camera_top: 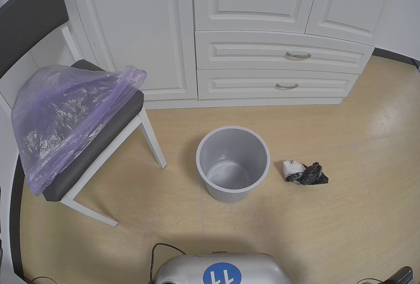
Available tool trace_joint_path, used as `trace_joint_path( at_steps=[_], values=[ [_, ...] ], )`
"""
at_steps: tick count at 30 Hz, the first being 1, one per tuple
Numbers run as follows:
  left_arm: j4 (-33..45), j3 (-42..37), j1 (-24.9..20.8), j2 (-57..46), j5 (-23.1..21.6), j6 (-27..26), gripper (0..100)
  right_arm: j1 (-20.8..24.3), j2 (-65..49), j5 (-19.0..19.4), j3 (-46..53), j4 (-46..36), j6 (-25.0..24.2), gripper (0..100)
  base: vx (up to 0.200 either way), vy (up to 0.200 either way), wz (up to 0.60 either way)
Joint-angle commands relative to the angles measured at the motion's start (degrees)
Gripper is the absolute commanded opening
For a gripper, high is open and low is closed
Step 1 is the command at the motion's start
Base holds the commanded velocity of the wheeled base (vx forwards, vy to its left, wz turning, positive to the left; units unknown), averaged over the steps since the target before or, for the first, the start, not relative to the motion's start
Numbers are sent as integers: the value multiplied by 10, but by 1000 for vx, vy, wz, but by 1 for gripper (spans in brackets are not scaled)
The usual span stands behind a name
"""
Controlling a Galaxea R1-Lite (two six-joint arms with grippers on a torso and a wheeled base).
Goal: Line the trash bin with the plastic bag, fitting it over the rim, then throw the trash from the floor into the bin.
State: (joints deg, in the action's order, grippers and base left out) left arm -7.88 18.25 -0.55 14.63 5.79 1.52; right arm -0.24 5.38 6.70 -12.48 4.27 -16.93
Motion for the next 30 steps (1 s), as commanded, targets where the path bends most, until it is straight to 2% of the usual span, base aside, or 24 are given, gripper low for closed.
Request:
trace_joint_path(
  at_steps=[1, 2, 3, 4, 6, 8, 10, 11, 12, 16, 17, 19, 20, 23, 30],
  values=[
    [-72, 93, 167, 408, 102, -57, 100, -9, 281, 20, -155, -11, 92, 100, 0, 0, 0],
    [-76, 92, 172, 413, 102, -61, 100, -9, 285, 19, -156, -11, 95, 100, 0, 0, 0],
    [-144, 85, 230, 465, 101, -102, 100, -9, 326, -1, -172, -10, 113, 100, 0, 0, 0],
    [-184, 75, 257, 487, 96, -120, 100, -8, 344, -15, -178, -8, 119, 100, 0, 0, 0],
    [-229, 62, 280, 503, 71, -129, 100, -7, 360, -33, -181, 0, 125, 100, 0, 0, 0],
    [-249, 35, 316, 499, -71, -133, 100, 2, 375, -53, -177, 13, 125, 100, 0, 0, 0],
    [-239, 10, 338, 469, -164, -137, 100, 2, 378, -54, -170, 14, 125, 100, 0, 0, 0],
    [-237, 7, 339, 465, -173, -140, 100, 2, 379, -53, -170, 14, 125, 100, 0, 0, 0],
    [-217, 0, 340, 439, -186, -169, 100, 2, 388, -55, -170, 14, 125, 100, 0, 0, 0],
    [-175, -7, 337, 386, -190, -196, 100, 1, 395, -55, -164, 14, 126, 100, 0, 0, 0],
    [-130, -7, 327, 356, -192, -199, 100, 2, 401, -54, -156, 14, 126, 100, 0, 0, 0],
    [-100, -5, 315, 344, -192, -199, 100, 2, 407, -54, -154, 15, 125, 100, 0, 0, 0],
    [-69, -3, 290, 334, -188, -199, 100, 2, 412, -55, -154, 15, 125, 100, 0, 0, 0],
    [-55, -4, 267, 331, -186, -198, 100, 2, 409, -55, -153, 15, 126, 100, 0, 0, 0],
    [-50, -12, 266, 342, -186, -199, 100, 2, 413, -54, -150, 15, 126, 100, 0, 0, 0]
  ],
)
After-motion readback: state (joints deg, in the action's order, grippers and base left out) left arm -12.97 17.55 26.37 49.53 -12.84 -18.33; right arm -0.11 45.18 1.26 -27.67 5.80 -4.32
